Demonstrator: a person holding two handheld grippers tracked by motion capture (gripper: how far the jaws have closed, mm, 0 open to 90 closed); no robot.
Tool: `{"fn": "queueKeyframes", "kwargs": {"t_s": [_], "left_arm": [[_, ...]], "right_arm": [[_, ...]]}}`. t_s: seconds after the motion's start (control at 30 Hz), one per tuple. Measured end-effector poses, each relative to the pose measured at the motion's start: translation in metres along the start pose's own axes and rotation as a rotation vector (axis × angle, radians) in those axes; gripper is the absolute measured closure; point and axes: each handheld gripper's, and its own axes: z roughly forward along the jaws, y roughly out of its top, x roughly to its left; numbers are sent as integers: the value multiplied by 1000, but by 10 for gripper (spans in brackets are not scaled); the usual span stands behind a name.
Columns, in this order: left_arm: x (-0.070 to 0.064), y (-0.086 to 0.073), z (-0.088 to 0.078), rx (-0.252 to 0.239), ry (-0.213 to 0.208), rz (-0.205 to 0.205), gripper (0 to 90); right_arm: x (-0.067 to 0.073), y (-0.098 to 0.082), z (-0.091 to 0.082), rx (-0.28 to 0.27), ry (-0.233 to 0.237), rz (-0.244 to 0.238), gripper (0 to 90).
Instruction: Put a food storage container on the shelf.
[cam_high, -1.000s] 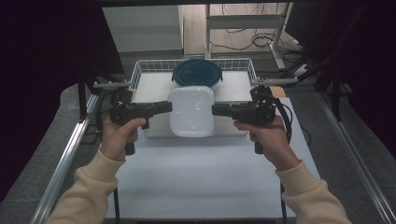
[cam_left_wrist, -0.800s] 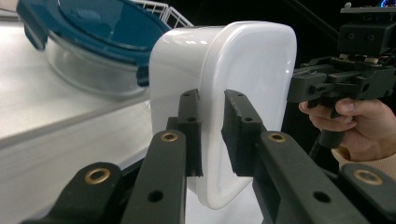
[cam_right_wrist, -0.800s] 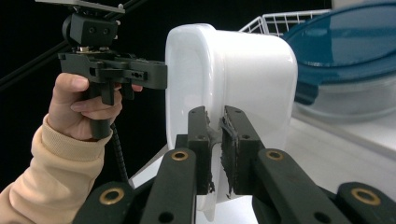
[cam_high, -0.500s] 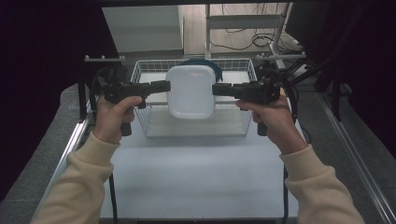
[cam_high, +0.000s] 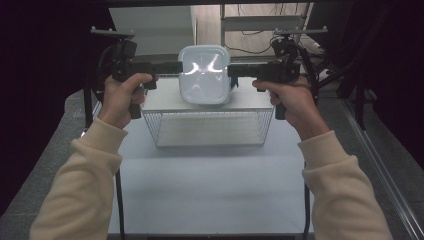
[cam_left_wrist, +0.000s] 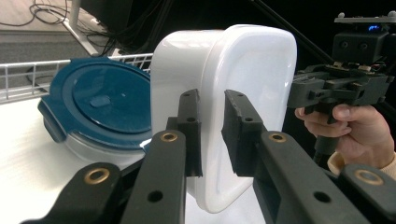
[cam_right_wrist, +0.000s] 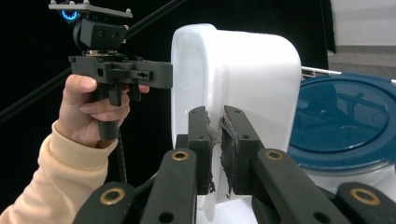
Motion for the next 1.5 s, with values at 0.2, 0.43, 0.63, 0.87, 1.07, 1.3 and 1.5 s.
{"fn": "queueKeyframes", "kwargs": {"t_s": [0.2, 0.43, 0.63, 0.87, 1.07, 1.3, 1.5], "left_arm": [[15, 15, 11, -4, 3, -40, 779], [35, 20, 26, 21, 10, -87, 780], [46, 22, 37, 23, 25, -128, 785], [58, 28, 44, -2, 14, -191, 790], [71, 29, 54, -2, 6, -259, 775], [85, 28, 64, -15, -9, -326, 764], [94, 22, 70, -25, -23, -355, 730]], "right_arm": [[-21, 16, 9, 12, 3, 42, 816], [-45, 20, 20, 35, -3, 100, 815], [-64, 23, 28, 48, -26, 151, 809], [-83, 24, 35, 28, -6, 235, 794], [-99, 28, 41, 27, -5, 314, 752], [-117, 26, 48, 7, 2, 408, 719], [-129, 22, 54, -6, -5, 472, 703]]}}
